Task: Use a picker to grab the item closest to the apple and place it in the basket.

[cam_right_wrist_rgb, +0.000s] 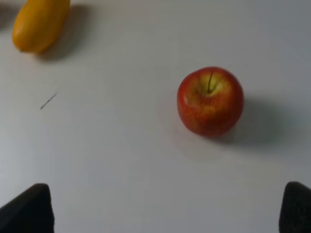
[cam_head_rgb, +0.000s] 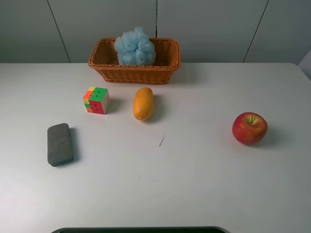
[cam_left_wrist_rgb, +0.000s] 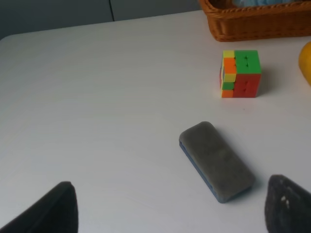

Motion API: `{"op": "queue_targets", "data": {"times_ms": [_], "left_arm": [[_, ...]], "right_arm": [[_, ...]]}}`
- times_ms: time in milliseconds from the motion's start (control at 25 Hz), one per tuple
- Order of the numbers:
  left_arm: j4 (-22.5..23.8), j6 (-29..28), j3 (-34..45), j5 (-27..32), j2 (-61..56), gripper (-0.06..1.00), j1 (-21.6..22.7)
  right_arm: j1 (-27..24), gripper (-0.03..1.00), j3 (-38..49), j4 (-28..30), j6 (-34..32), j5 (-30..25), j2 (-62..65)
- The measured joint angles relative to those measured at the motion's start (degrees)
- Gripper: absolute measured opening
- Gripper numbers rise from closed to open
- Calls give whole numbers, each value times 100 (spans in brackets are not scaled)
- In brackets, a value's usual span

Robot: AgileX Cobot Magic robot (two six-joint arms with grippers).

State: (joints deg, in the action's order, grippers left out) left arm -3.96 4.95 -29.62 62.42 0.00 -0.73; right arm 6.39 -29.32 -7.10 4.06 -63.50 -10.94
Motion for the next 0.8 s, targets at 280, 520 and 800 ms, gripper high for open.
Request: {"op": "queue_targets", "data": {"times_ms": [280,520,800], "left_arm": [[0,0,0,0,0,74,0],[0,0,0,0,0,74,0],[0,0,0,0,0,74,0]], "right_arm": [[-469,70,9,52,-11,69,1079],[-481,70,9,85,-107,69,1094],[-481,70,9,174,-163,69,1103]]}}
